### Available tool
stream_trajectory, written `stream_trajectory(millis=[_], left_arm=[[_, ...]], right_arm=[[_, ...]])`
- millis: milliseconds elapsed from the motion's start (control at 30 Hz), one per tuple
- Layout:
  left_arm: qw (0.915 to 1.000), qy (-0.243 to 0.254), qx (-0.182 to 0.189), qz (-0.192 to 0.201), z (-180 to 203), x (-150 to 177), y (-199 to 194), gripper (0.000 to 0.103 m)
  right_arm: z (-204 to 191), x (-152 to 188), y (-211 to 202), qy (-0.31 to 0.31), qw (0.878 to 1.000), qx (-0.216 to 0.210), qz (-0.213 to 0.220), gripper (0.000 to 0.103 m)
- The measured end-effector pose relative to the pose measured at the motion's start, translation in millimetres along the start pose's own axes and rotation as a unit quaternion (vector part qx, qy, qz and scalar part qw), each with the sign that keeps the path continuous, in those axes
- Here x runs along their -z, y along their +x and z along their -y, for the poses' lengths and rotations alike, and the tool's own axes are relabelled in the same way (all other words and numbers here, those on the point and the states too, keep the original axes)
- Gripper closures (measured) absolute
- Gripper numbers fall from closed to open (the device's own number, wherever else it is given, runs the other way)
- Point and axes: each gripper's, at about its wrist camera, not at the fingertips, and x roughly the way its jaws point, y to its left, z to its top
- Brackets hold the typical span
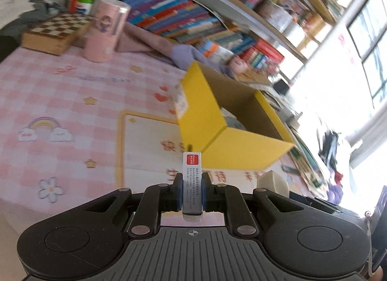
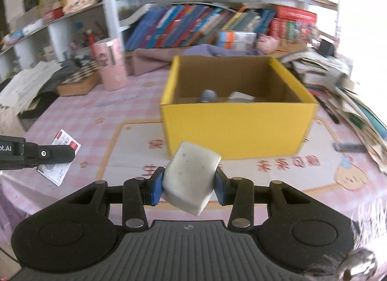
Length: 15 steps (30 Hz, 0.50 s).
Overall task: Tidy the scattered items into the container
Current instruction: 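Carry the sponge and medicine box over the yellow box with both tools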
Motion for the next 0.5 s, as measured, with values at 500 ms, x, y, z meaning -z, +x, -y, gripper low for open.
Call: stream_trajectory(millis=[500], left_arm=[[0.9969, 0.049, 0.054, -0.029, 36, -7, 35, 0.090]], right_arm=[[42, 11, -20, 0.060, 0.995, 0.077, 0.006, 0.064]])
